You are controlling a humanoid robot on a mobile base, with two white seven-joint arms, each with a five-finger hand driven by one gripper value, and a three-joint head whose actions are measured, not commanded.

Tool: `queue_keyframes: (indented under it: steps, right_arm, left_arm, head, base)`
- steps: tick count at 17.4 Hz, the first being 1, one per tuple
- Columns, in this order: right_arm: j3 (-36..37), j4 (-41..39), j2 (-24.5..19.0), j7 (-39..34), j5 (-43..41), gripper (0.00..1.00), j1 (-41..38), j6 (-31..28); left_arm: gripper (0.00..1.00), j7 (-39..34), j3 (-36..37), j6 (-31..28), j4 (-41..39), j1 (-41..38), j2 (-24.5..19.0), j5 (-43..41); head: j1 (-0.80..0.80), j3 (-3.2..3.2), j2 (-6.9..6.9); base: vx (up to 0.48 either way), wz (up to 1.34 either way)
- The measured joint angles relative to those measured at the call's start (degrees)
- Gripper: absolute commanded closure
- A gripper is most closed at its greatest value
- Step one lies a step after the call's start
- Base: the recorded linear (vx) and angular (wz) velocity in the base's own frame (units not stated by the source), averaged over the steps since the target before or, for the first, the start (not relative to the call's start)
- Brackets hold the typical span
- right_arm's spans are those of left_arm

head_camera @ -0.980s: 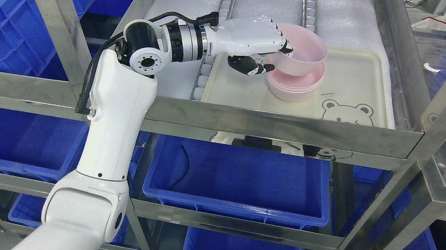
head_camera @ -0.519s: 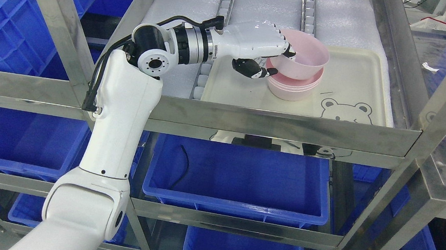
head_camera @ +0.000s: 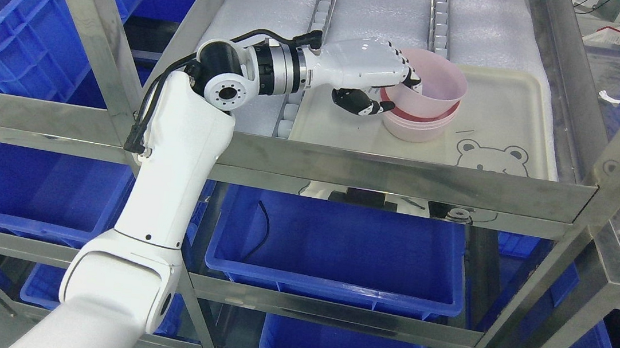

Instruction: Stack pink IKEA bowl on shelf middle layer

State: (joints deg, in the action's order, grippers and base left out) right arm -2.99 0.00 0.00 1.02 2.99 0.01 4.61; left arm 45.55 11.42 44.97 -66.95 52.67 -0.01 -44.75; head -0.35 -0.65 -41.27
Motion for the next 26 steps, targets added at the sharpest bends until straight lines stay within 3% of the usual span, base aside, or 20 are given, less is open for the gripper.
queue_keyframes:
  steps: [4, 7, 12, 16, 19, 26]
  right_arm:
    - [0.0, 0.0, 0.0, 0.0, 0.0, 0.00, 0.0, 0.0]
    - [0.0, 0.0, 0.0, 0.0, 0.0, 0.00, 0.0, 0.0]
    - [0.0, 0.0, 0.0, 0.0, 0.0, 0.00, 0.0, -0.1]
    - [0.0, 0.0, 0.0, 0.0, 0.0, 0.00, 0.0, -0.3]
    - [0.0, 0.0, 0.0, 0.0, 0.0, 0.00, 0.0, -0.1]
    - [0.0, 0.0, 0.0, 0.0, 0.0, 0.00, 0.0, 0.0]
  left_arm:
    - [0.17, -2.0, 0.7, 0.0, 0.4, 0.6, 0.0, 1.2]
    - [0.00, -2.6, 0.6, 0.0, 0.3, 1.3, 0.0, 3.7]
    - [0.00, -2.5, 0.2, 0.1, -0.9, 2.3, 0.0, 12.1]
    - [0.00, -3.3, 1.9, -4.3, -4.9, 1.1, 0.0, 22.2]
    - [0.00, -5.8, 5.9, -5.1, -9.0, -4.1, 0.0, 26.7]
    - [0.00, -6.7, 14.5, -0.4, -15.4, -20.6, 0.0, 30.1]
  head:
    - [0.00, 0.00, 0.00]
    - [0.00, 0.00, 0.00]
    - [0.00, 0.00, 0.00]
    - [0.00, 0.00, 0.00]
    - [0.00, 0.00, 0.00]
    - [0.00, 0.00, 0.00]
  base:
    - [0.000, 0.00]
    - [0.000, 0.00]
    - [0.000, 0.00]
    - [-0.010, -0.04]
    - [-0.013, 0.00]
    - [-0.007, 0.00]
